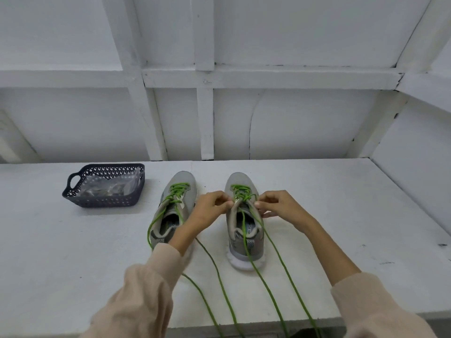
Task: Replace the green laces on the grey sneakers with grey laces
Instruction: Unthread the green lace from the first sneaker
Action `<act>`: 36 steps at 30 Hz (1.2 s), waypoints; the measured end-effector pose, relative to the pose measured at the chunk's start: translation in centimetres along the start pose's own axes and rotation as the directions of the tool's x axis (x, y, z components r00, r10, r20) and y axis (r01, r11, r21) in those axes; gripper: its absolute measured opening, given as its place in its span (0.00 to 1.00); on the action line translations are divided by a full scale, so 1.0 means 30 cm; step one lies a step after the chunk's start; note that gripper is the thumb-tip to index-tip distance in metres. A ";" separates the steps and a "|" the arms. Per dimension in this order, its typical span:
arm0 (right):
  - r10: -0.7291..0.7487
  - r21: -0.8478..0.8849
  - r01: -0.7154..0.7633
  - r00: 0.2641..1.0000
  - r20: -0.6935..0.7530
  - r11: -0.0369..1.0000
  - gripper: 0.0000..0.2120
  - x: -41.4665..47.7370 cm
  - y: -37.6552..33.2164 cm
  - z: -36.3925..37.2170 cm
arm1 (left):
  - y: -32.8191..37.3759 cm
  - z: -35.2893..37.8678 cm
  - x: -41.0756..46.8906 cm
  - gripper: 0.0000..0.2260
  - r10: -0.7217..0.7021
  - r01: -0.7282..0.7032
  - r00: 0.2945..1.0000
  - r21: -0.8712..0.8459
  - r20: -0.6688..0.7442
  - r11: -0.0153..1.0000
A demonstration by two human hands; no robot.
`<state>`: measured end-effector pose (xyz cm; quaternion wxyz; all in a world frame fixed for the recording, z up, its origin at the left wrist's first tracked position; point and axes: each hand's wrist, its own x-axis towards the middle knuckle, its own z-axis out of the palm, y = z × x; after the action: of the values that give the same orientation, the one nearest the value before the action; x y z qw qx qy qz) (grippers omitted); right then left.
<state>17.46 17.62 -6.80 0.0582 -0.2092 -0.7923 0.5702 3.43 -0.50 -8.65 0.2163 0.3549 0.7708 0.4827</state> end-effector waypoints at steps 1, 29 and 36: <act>-0.006 0.006 0.006 1.000 -0.008 1.000 0.06 0.003 0.003 0.002 | -0.009 0.006 -0.004 0.03 0.011 -0.011 1.000 -0.010 -0.015 1.000; 0.167 0.340 -0.088 0.963 -0.210 0.936 0.07 0.009 0.025 0.045 | 0.006 0.061 -0.007 0.06 -0.182 0.093 0.961 -0.379 -0.206 0.921; 0.105 0.248 -0.070 0.986 -0.130 0.966 0.04 0.000 0.018 0.046 | -0.003 0.059 -0.003 0.08 -0.124 0.092 0.980 -0.203 -0.153 0.975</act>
<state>17.15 16.53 -7.77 0.1145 -0.2753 -0.7006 0.6483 4.66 0.46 -9.50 0.2115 0.2483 0.7534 0.5709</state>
